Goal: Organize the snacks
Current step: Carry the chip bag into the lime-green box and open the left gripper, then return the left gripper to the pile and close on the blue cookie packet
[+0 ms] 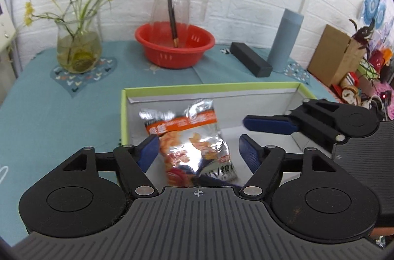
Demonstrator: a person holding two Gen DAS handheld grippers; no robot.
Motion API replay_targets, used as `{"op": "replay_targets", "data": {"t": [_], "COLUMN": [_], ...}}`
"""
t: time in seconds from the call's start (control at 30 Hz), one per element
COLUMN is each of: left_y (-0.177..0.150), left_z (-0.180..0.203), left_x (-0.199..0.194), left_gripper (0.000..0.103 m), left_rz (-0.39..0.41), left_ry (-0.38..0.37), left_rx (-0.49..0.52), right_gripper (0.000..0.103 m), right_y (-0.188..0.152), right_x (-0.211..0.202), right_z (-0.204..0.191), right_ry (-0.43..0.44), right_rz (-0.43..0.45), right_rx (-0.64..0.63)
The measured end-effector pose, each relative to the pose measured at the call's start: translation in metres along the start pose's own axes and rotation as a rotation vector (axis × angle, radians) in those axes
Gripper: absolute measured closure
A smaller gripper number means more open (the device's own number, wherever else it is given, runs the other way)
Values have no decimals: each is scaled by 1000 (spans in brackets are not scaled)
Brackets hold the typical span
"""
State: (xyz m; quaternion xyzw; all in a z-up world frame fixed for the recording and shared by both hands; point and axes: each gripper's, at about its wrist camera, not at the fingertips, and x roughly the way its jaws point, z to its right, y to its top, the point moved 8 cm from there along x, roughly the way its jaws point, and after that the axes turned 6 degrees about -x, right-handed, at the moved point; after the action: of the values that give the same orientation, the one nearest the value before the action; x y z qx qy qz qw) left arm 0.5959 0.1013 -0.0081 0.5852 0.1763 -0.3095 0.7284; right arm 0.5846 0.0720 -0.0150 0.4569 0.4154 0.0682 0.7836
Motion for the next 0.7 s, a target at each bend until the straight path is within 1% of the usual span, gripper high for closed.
{"op": "replay_targets", "data": {"t": [0.1,0.17,0.2,0.23,0.33,0.43,0.5,0.6,0.7], "left_y": [1,-2,-5,-8,-25,-51,-72,-108,-145], "left_z": [4,13,18,24,41,57,66,75,79], "left_x": [-26,-50,-63,-77,-114,-147,-162,-175,-173], "left_gripper": [41,38,36,35,34,34,33,31,31], "left_rz": [38,64,79,94,132,154,153,132,65], "left_ry": [-12,-30,-43,-59,-97,-158,-181,-200,-216], "left_rx": [-7,-6,-3,2,11,-6,-14,-30,-70], "right_gripper": [23,19,11,10,9,9,9,9,9], "right_y": [7,6,4,2,-14,-44,-66,-100,-128], "right_x": [-32,-61,-76,-93,-139,-177,-194,-204,-206], "right_z": [2,0,-4,-9,-29,-53,-68,-91,-111], "right_ry": [-32,-37,-42,-51,-83,-97,-89,-54,-14], "right_rz": [53,82,96,113,150,161,151,116,85], "right_rx": [10,23,25,23,13,37,75,147,227]}}
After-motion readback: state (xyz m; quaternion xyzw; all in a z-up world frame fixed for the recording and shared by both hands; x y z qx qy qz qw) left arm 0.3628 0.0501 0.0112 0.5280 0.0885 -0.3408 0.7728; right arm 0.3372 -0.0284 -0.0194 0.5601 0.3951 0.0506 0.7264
